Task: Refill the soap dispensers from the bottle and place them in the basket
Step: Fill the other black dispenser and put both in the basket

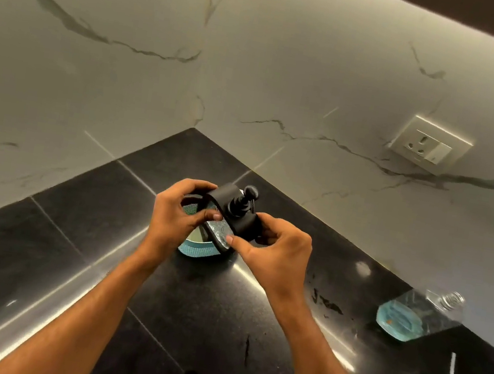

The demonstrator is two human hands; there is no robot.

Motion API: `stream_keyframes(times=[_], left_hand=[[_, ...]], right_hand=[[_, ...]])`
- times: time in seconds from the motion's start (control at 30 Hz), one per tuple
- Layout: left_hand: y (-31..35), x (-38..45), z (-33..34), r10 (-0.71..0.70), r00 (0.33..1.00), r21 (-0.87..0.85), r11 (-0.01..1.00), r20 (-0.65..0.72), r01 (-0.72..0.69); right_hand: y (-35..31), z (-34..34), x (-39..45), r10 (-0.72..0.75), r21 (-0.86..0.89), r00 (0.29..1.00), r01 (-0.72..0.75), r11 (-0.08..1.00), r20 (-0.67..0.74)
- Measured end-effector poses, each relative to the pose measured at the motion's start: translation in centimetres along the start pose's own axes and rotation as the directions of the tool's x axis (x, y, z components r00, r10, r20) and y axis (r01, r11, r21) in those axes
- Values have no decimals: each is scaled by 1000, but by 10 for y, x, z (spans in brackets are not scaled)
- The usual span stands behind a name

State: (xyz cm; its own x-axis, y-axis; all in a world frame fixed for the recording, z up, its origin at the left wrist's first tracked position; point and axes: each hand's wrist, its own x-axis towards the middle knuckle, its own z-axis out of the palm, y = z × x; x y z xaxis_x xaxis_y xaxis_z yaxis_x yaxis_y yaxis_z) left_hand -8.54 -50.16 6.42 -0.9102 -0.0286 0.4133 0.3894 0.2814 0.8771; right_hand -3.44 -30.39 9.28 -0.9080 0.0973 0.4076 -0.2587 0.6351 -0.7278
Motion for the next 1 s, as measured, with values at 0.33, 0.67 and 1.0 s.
stream_keyframes(times=[0.33,0.67,1.0], left_hand=[[-34,8,-27,-110,992,163,979,-70,120],[-81,14,-31,-292,923,287,933,250,218],[-104,11,-22,-291,907,337,923,304,184]], right_hand=[[-14,75,19,-23,-31,1000,22,999,-20],[7,112,17,65,-133,998,-64,989,4],[29,135,15,112,-202,991,-95,975,72]])
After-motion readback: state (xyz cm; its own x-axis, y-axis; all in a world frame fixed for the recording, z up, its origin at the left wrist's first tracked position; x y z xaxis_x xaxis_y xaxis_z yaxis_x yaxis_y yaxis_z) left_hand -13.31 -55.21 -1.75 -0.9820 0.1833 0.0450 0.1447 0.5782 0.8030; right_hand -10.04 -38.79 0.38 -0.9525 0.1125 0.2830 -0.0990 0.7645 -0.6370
